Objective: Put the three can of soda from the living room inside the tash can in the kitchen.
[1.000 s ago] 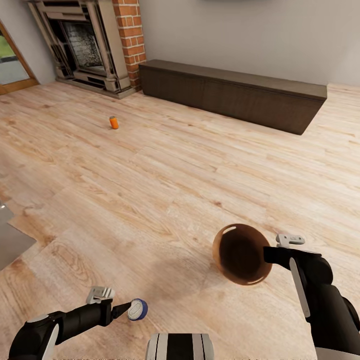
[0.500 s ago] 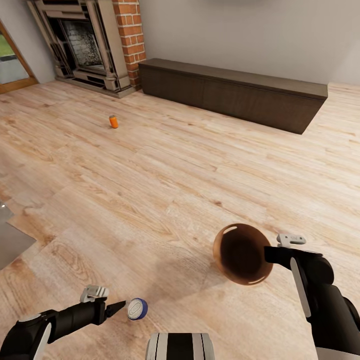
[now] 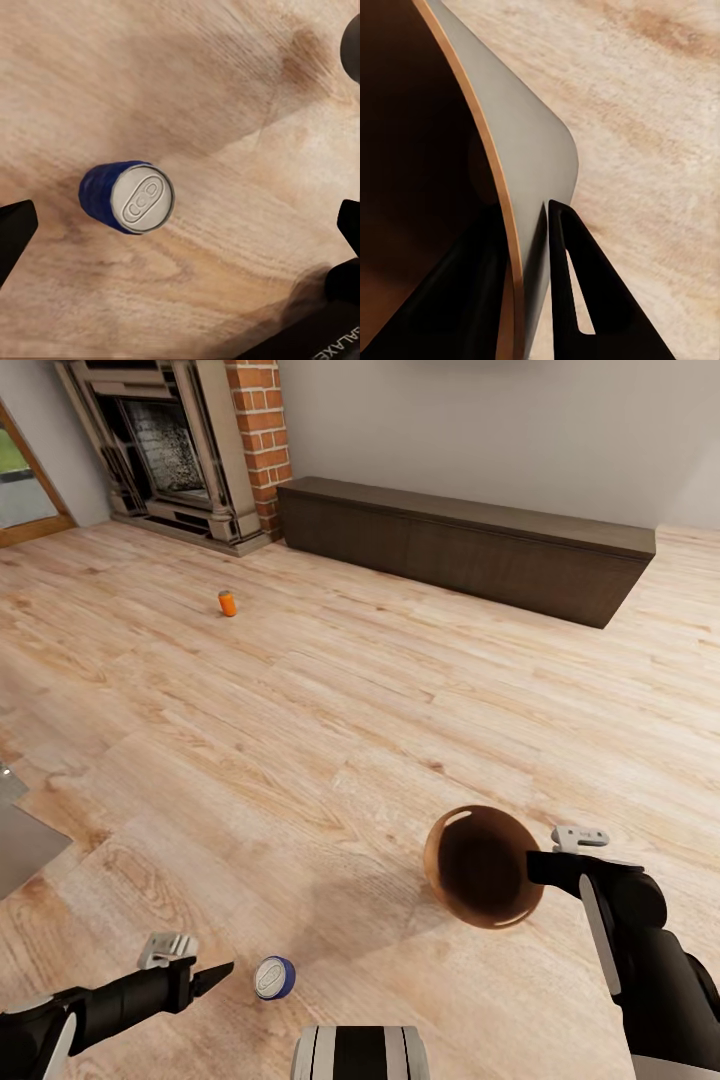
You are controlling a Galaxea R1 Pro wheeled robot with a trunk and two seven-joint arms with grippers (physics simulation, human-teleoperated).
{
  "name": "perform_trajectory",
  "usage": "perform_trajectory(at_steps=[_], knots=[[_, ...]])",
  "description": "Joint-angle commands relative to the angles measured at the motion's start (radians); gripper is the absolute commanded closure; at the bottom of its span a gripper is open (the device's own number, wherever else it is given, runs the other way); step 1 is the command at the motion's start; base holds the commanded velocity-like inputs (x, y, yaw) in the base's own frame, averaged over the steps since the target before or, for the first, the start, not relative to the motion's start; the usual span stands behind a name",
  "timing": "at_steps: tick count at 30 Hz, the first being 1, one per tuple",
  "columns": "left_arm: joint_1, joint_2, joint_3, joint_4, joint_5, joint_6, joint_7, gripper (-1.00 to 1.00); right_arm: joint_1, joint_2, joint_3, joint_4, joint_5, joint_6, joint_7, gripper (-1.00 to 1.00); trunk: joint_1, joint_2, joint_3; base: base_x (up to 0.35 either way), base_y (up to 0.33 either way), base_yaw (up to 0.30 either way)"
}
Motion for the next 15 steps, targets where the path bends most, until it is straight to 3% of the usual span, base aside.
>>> perform_trajectory(at_steps=[1,5,15], knots=[[-0.001,0.0,0.0,0.006,-0.001,-0.001,0.0,-1.0,0.0,0.0,0.0,0.0,-0.006,0.0,0.007,1.0,0.0,0.0,0.0,0.0,0.0,0.0],[-0.001,0.0,0.0,0.022,-0.002,-0.002,0.001,-1.0,0.0,0.0,0.0,0.0,0.0,-0.001,0.019,1.0,0.0,0.0,0.0,0.0,0.0,0.0],[0.024,0.012,0.003,0.031,0.036,-0.016,-0.055,-1.0,0.0,-0.001,-0.001,0.0,0.016,-0.002,0.032,1.0,0.0,0.0,0.0,0.0,0.0,0.0]])
